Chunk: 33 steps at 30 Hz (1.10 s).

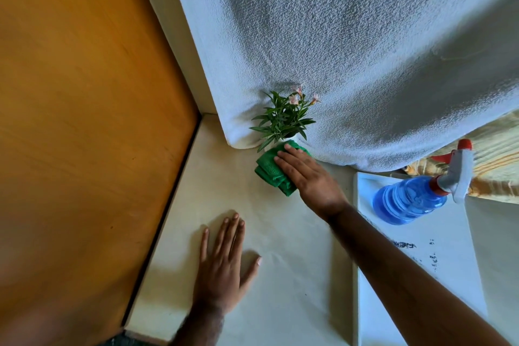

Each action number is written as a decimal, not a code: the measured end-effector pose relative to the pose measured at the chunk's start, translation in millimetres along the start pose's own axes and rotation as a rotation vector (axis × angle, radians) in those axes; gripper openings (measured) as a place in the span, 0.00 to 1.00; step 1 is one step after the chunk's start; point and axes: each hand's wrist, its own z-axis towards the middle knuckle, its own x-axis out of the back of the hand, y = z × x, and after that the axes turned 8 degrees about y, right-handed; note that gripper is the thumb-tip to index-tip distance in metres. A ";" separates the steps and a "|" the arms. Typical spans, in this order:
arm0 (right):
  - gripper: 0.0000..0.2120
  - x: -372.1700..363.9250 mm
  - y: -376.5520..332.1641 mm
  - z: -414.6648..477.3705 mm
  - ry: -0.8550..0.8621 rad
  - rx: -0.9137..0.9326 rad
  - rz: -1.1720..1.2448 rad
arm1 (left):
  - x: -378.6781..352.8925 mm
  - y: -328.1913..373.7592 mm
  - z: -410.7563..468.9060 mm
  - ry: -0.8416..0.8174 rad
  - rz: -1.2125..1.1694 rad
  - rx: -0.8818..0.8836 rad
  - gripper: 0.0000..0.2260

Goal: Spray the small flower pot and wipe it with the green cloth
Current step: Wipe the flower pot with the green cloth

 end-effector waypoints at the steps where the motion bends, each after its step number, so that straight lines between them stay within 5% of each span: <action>1: 0.22 -2.2 1.4 -2.8 -0.018 -0.008 0.005 | -0.7 -0.1 0.3 -0.001 0.001 0.001 0.40; 6: 0.23 -8.9 0.9 -15.1 -0.089 -0.028 0.039 | -2.1 -1.1 0.2 -0.004 0.014 -0.005 0.41; 15: 0.23 1.3 -3.6 11.2 0.042 0.019 0.036 | -1.8 -1.0 -0.7 0.024 0.024 -0.019 0.41; 24: 0.26 -9.0 -5.0 -17.8 -0.017 -0.165 0.135 | 1.6 0.5 -0.2 0.055 -0.001 -0.019 0.39; 33: 0.23 1.5 -3.9 5.2 0.065 -0.092 0.065 | 4.2 2.2 0.2 0.055 0.011 -0.018 0.39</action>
